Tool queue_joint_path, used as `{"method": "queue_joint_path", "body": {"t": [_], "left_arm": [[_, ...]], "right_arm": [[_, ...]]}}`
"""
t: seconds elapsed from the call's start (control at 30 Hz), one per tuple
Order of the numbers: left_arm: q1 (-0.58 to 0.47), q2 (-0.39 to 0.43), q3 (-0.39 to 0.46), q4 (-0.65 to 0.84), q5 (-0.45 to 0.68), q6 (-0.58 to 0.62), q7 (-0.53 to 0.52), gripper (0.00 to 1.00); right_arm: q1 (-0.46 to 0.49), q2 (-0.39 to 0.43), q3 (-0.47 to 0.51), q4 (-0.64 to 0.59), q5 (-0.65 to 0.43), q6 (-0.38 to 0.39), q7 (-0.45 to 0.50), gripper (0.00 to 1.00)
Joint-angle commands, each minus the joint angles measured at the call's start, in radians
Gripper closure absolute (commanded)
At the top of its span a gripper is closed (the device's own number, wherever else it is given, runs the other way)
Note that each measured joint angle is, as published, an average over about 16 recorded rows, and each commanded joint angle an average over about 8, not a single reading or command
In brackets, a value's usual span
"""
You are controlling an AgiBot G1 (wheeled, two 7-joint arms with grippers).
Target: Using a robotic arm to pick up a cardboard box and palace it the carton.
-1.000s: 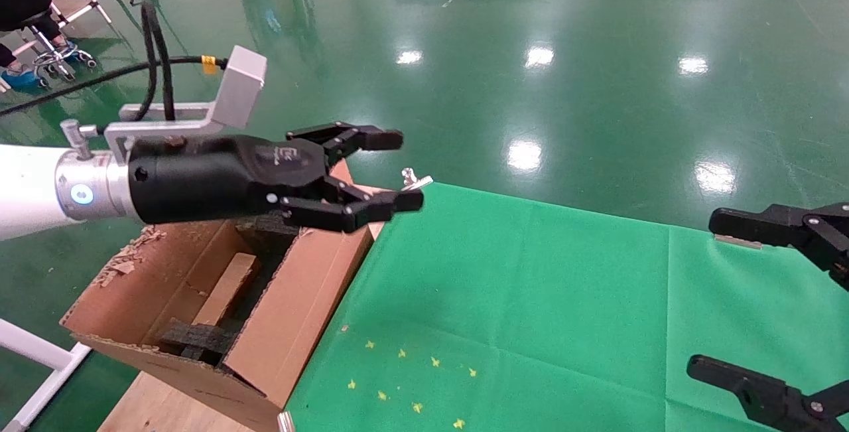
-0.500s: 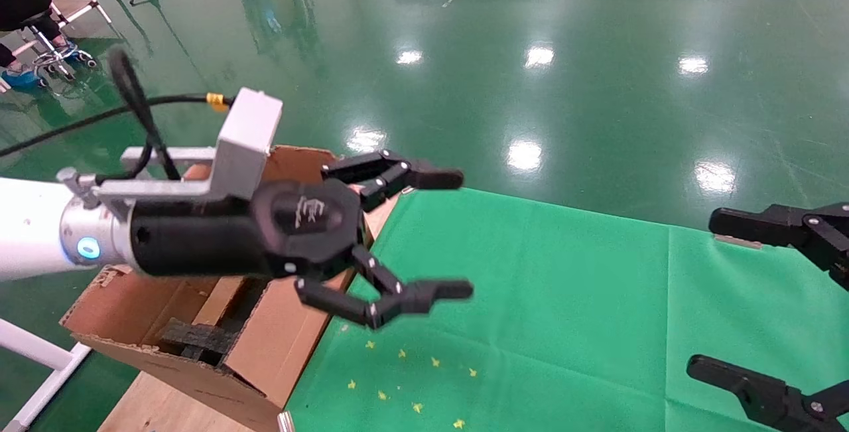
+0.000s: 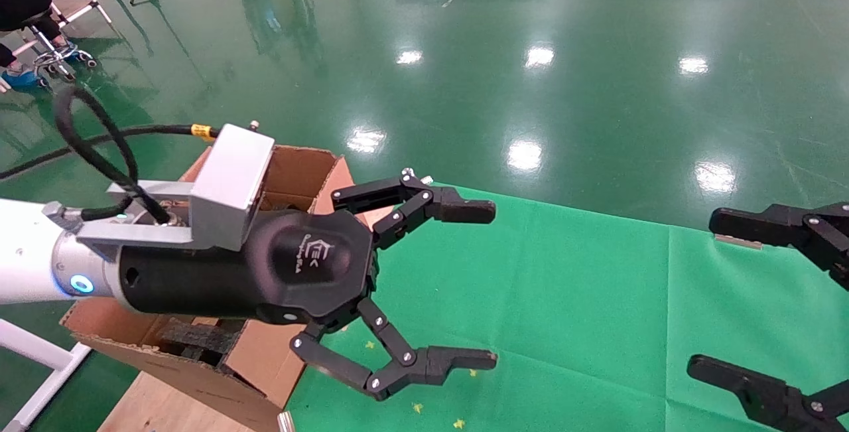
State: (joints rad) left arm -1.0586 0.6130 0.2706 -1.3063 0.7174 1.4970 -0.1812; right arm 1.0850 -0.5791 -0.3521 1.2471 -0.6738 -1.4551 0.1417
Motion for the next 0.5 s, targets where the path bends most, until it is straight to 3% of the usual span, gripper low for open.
{"method": "queue_joint_path", "body": {"t": [0.03, 0.5], "left_arm": [[-0.001, 0.000, 0.000, 0.003, 0.000, 0.000, -0.001, 0.00], [-0.011, -0.001, 0.006, 0.017, 0.009, -0.001, -0.005, 0.00]], "right_arm": [[0.000, 0.000, 0.000, 0.000, 0.000, 0.000, 0.000, 0.00], [0.000, 0.000, 0.000, 0.000, 0.000, 0.000, 0.000, 0.00]]}}
